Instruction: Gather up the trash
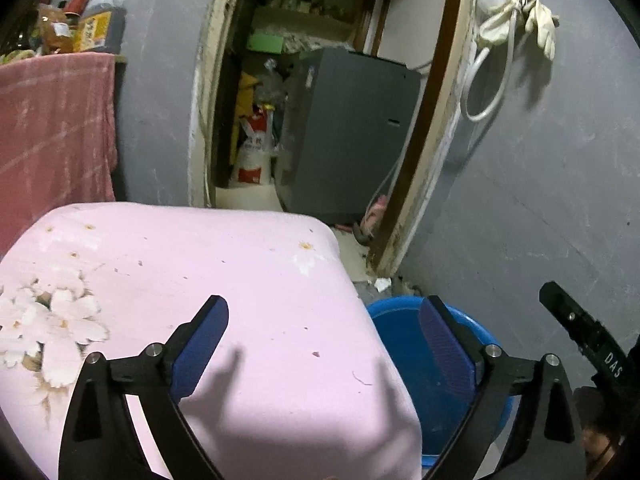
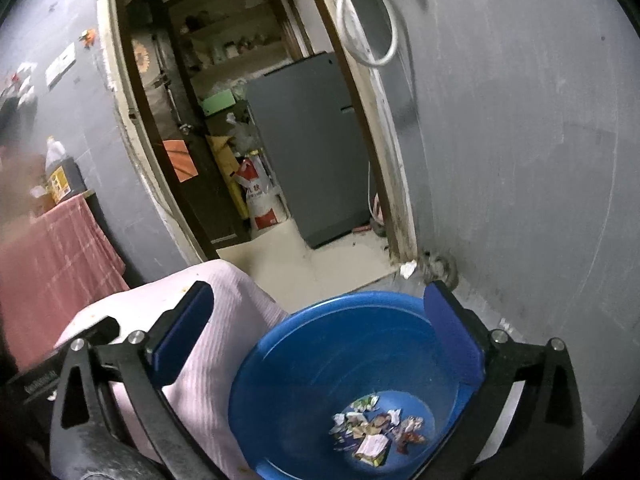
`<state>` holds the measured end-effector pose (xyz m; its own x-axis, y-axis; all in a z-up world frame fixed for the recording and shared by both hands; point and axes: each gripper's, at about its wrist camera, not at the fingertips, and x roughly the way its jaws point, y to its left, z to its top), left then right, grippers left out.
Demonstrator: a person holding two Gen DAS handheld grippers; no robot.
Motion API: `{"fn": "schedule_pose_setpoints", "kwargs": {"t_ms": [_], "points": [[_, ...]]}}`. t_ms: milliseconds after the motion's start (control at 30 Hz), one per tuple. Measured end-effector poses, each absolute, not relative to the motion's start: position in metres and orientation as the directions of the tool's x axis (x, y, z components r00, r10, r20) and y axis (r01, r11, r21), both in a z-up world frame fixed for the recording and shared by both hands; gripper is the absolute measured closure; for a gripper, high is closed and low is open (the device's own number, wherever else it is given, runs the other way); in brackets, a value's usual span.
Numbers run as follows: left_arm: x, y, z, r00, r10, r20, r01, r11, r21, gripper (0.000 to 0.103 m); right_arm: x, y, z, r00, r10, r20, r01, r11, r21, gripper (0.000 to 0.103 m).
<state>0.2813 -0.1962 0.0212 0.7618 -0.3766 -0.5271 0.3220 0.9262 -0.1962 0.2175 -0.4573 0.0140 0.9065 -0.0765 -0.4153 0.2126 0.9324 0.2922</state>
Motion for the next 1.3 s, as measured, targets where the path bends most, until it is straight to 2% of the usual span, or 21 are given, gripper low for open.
{"fn": "schedule_pose_setpoints", "kwargs": {"t_ms": [300,933,1300], "points": [[0.255,-0.172,0.032,0.815,-0.348,-0.463,0.301,0.938,-0.173,0.006,0.191,-0.442,0.022,0.939,-0.099,-0.331,0.19,0.948,0.257,0.0],[0.164,-0.136,0.025,0.877,-0.317,-0.362,0.297,0.948,-0.112,0.005,0.106,-0.392,0.018,0.974,-0.062,-0.218,0.105,0.976,0.19,0.0],[0.117,-0.12,0.023,0.905,-0.293,-0.308,0.279,0.956,-0.089,0.002,0.062,-0.401,0.013,0.981,-0.067,-0.18,0.111,0.962,0.248,0.0]]}}
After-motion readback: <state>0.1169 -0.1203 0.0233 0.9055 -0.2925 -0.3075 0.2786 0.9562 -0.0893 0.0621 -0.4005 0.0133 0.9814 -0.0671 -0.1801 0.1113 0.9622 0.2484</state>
